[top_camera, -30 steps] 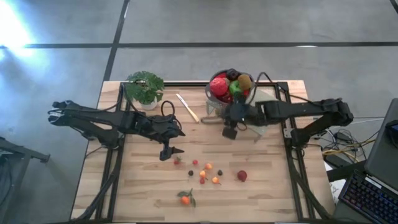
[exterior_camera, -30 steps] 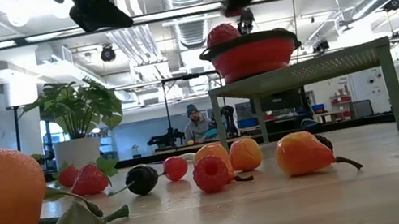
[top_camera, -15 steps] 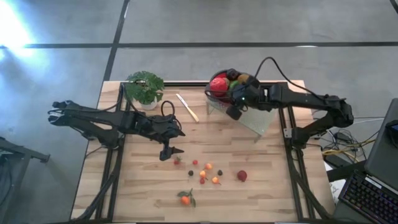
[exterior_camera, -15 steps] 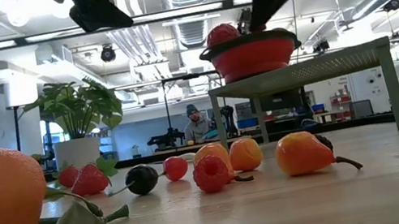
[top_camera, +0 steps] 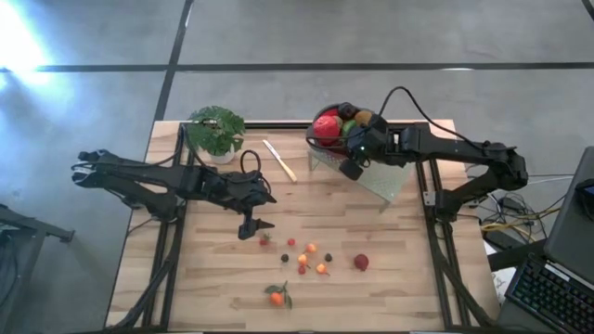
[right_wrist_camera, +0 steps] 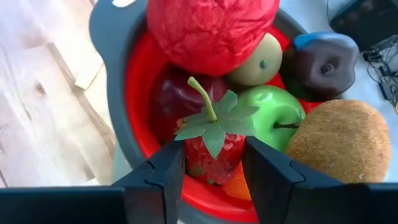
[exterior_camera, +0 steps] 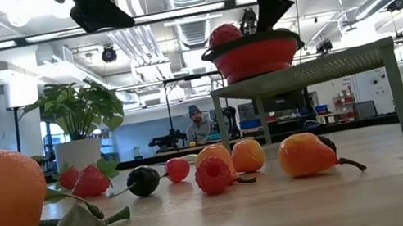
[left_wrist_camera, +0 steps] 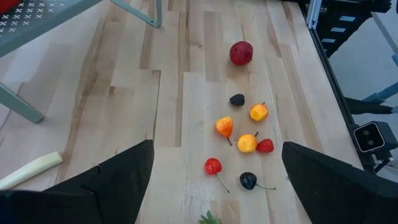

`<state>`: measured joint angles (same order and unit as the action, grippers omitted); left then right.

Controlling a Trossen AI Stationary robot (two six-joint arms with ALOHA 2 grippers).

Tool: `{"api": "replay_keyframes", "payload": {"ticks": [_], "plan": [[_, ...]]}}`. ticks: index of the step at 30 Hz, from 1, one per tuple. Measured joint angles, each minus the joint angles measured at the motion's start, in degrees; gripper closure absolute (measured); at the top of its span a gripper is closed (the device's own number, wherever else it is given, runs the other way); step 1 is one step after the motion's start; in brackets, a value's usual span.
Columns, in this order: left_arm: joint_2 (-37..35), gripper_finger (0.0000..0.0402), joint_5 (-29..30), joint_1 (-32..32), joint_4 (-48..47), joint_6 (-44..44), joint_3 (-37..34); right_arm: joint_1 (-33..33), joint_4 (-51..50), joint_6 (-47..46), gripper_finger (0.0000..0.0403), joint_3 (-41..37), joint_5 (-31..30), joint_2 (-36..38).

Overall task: Pick & Place Fruit
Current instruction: Put the strawberry into the red gray colander on the shelf

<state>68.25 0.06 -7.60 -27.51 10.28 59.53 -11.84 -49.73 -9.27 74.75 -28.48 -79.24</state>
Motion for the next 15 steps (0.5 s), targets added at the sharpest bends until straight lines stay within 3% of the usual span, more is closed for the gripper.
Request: {"api": "replay_keyframes", "payload": {"ticks": [5, 15], "plan": [[0.0, 0.0042, 0.0, 0.0, 0.0, 0.0, 0.0, -0.65, 0.11, -0.07, 0.0257, -0.1, -0.05, 0.0], [0.0, 0.0041, 0.01, 0.0, 0.0, 0.0, 0.0, -0.82, 0.26, -1.27, 0.0192, -0.1, -0.05, 0.0]]}}
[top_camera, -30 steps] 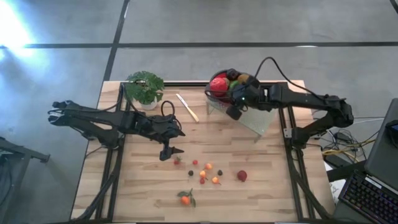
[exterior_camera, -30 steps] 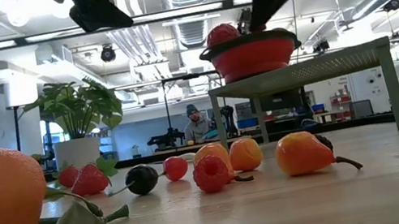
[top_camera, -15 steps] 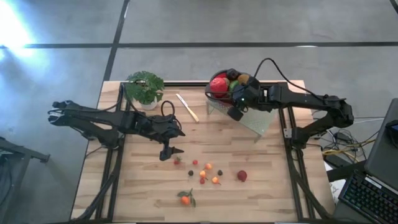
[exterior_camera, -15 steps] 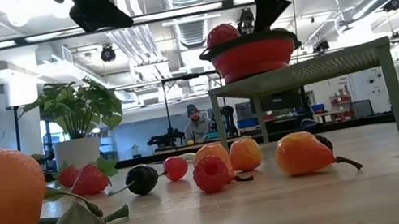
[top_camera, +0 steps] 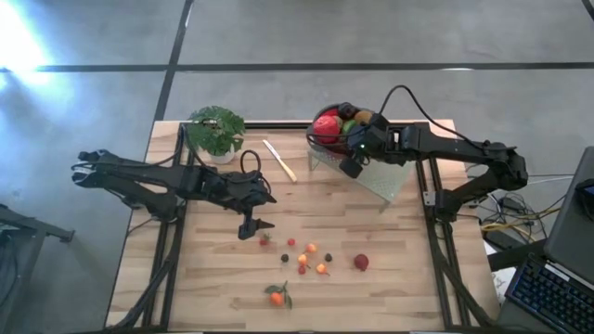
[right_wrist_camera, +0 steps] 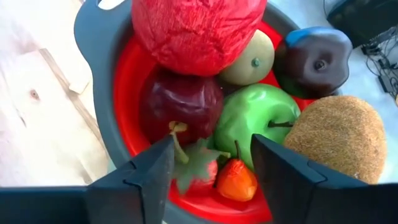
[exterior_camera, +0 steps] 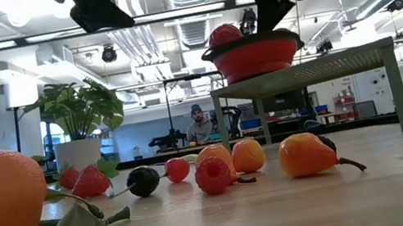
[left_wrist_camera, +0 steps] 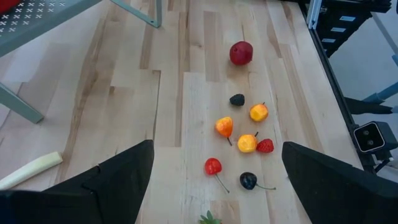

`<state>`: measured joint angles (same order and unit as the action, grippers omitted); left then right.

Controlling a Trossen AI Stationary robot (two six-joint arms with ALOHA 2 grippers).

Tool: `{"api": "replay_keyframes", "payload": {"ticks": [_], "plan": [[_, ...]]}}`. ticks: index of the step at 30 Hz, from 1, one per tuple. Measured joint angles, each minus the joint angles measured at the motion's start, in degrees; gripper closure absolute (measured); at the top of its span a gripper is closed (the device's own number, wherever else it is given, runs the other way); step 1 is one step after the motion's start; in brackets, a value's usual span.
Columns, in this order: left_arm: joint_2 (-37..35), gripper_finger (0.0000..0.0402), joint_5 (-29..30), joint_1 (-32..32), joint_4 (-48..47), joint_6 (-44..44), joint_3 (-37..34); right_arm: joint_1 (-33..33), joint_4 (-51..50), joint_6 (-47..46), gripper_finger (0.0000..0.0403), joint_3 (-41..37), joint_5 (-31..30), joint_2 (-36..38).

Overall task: Pick & Place Fruit
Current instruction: Put the strawberry into the red gray colander on the shelf, then put the orange pear into the red gray colander on the shelf

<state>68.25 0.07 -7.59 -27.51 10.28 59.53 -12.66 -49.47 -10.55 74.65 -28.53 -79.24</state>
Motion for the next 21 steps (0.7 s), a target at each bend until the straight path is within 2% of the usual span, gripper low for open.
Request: {"api": "replay_keyframes", "payload": {"ticks": [6, 10, 14, 21], "plan": [[0.0, 0.0041, 0.01, 0.01, 0.0, 0.0, 0.0, 0.33, 0.03, 1.35, 0.0149, 0.1, 0.01, 0.02], [0.0, 0.0041, 0.0, 0.0, 0.0, 0.0, 0.0, 3.1, 0.04, 1.53, 0.0137, 0.95, 0.02, 0.13], [0.0, 0.0041, -0.01, 0.0, 0.0, 0.0, 0.0, 7.46, 0.09, 0.87, 0.0141, 1.2, 0.04, 0.17], [0.0, 0.0041, 0.0, 0.0, 0.0, 0.0, 0.0, 16.7, 0.48, -3.2, 0.017, 0.06, 0.07, -0.77]]}}
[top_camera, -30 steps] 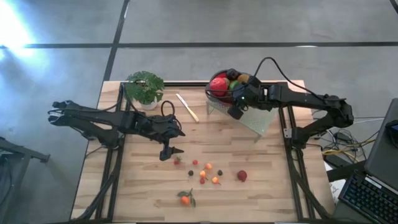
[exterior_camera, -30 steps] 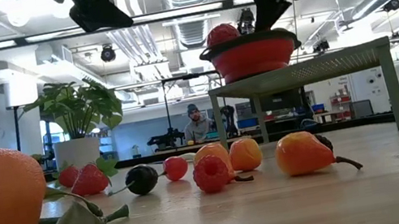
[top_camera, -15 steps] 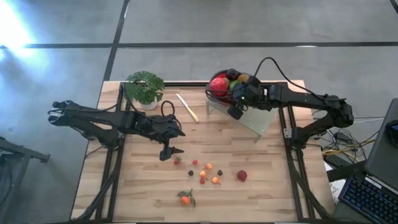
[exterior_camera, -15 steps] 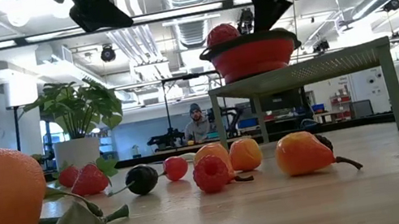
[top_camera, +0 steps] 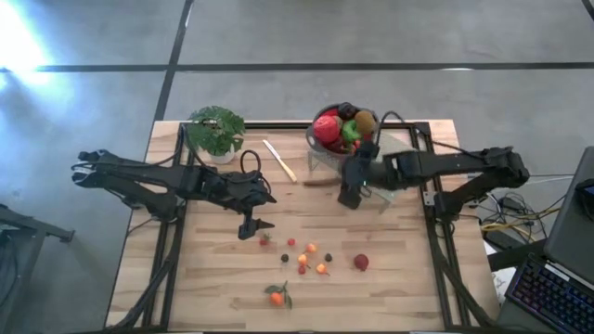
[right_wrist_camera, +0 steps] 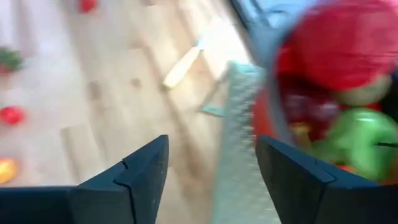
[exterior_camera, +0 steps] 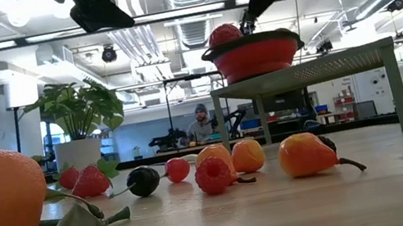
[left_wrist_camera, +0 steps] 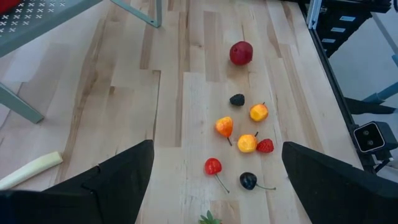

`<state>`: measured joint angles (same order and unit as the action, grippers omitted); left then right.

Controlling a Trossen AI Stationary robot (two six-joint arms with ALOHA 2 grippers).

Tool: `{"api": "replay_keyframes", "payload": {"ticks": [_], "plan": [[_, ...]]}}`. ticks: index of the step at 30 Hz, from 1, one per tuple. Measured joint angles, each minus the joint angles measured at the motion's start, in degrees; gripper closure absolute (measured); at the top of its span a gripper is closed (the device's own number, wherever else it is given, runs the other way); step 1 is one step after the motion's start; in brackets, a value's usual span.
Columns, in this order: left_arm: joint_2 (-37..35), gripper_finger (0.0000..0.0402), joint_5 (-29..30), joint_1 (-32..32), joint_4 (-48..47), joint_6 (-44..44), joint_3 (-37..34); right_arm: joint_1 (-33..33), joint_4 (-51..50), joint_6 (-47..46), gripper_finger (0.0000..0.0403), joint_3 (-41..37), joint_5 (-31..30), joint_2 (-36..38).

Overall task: Pick & Place Fruit
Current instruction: Put the orange pear into the red gray colander on the shelf

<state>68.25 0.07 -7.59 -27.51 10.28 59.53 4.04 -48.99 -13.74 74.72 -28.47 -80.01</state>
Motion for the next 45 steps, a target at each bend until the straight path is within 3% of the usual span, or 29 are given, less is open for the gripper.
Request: {"api": "replay_keyframes", "payload": {"ticks": [5, 12, 20, 33, 45], "plan": [[0.0, 0.0041, -0.01, -0.01, 0.0, 0.0, 0.0, 7.86, 1.32, -3.02, 0.0178, -0.35, 0.0, -3.48], [0.0, 0.0041, 0.0, 0.0, 0.0, 0.0, 0.0, 17.85, 8.38, -3.43, 0.016, -0.35, 0.04, -11.19], [0.0, 0.0042, 0.0, -0.01, 0.0, 0.0, 0.0, 24.9, 14.76, -5.96, 0.0147, -0.11, 3.03, -20.68], [0.0, 0.0041, 0.0, 0.01, 0.02, 0.0, 0.0, 26.7, 22.79, -9.05, 0.0178, 0.0, 13.16, -27.93], [0.0, 0.0041, -0.02, 0.01, 0.0, 0.0, 0.0, 26.31, 23.72, -10.71, 0.0146, -0.04, 14.47, -34.3]]}}
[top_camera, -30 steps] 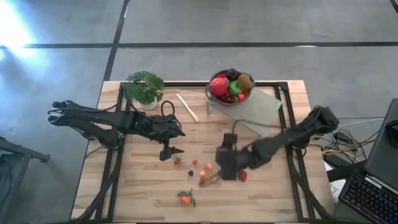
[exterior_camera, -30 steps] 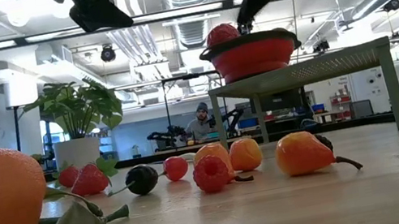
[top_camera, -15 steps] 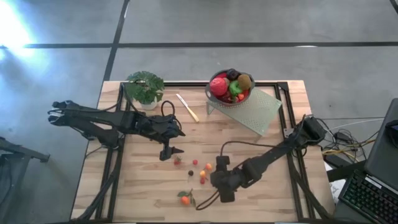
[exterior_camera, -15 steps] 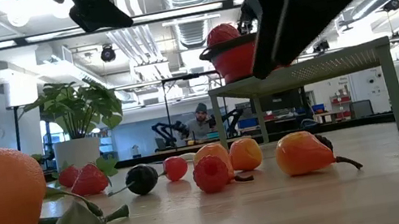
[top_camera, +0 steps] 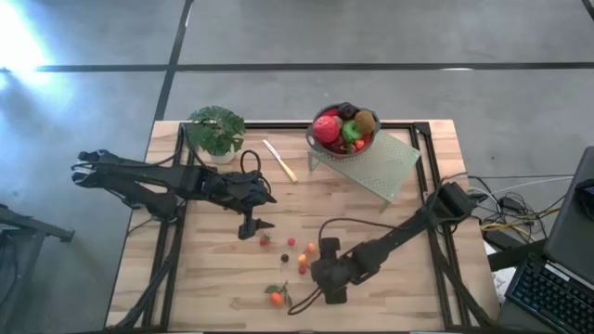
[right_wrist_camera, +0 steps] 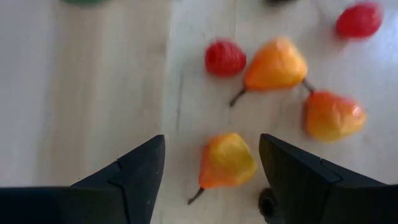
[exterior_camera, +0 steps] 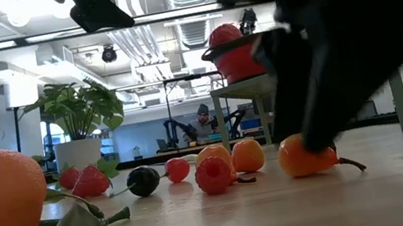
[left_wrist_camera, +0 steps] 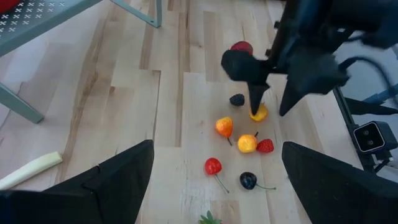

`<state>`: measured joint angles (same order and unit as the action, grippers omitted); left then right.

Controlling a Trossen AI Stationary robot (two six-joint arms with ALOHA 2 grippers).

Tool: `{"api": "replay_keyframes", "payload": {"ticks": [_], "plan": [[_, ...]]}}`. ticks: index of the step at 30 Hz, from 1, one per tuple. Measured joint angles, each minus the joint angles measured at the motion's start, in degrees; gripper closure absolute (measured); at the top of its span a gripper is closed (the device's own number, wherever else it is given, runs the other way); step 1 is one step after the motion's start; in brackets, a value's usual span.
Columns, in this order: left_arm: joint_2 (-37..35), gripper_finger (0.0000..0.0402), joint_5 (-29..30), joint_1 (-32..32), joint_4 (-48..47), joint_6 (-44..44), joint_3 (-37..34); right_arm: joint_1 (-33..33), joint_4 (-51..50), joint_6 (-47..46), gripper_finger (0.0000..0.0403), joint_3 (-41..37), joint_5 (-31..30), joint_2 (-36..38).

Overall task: Pick & Place Fruit
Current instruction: Put the orange pear into the red gray colander on the shelf

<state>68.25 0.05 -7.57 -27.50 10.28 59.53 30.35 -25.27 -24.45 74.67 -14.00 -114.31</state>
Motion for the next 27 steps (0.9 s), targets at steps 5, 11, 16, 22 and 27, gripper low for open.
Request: {"api": "replay_keyframes", "payload": {"ticks": [5, 11, 16, 22, 27], "plan": [[0.0, 0.0041, 0.01, -0.01, 0.0, 0.0, 0.0, -0.6, -0.22, -1.13, 0.0153, 0.0, 0.13, -2.3], [0.0, 0.0041, 0.01, -0.01, 0.0, 0.0, 0.0, -0.64, -0.01, -1.22, 0.019, 0.07, 0.45, -2.67], [0.0, 0.0041, 0.0, 0.0, -0.01, 0.0, 0.0, -0.62, -0.27, -0.85, 0.0236, 0.04, 0.59, -2.39], [0.0, 0.0041, 0.01, -0.01, 0.0, 0.0, 0.0, -0.64, -0.94, -0.04, 0.0289, -0.01, 0.57, -1.91], [0.0, 0.0041, 0.0, 0.0, 0.0, 0.0, 0.0, -0.64, -2.98, 1.39, 0.0291, -0.05, 0.51, 2.14]]}}
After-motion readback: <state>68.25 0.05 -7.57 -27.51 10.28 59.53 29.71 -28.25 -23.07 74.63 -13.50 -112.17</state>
